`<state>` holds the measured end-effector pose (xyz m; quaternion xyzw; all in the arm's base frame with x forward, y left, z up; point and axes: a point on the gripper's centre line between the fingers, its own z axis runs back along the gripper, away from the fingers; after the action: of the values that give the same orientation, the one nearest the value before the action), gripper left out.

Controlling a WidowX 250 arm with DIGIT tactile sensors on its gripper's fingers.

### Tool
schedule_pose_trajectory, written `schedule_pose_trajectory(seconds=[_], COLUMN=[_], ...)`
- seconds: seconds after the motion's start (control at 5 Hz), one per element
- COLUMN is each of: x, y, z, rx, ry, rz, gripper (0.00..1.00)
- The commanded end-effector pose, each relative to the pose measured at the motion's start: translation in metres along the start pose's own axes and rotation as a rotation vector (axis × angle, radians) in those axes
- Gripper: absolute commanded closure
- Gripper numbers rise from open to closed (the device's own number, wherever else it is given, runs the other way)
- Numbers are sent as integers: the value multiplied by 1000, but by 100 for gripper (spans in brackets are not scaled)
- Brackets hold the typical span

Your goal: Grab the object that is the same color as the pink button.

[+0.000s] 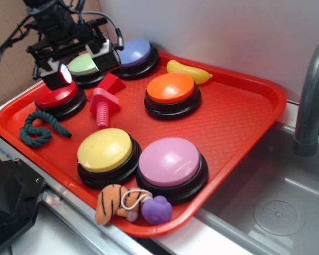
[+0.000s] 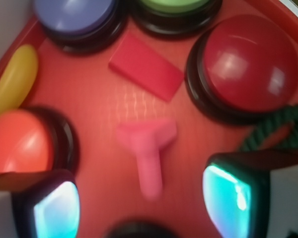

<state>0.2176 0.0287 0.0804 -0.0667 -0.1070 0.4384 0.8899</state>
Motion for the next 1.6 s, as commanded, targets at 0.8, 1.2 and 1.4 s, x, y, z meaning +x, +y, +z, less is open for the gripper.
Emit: schedule_pose_trajectory(seconds=[0.8,1.2,1.4], x=[3,5,4], y=[6,7,2], z=[-52,-36,-11], rx=[65,48,31], ry=[-24,-47,-22], rz=[72,62,-25], gripper=[100,100,100])
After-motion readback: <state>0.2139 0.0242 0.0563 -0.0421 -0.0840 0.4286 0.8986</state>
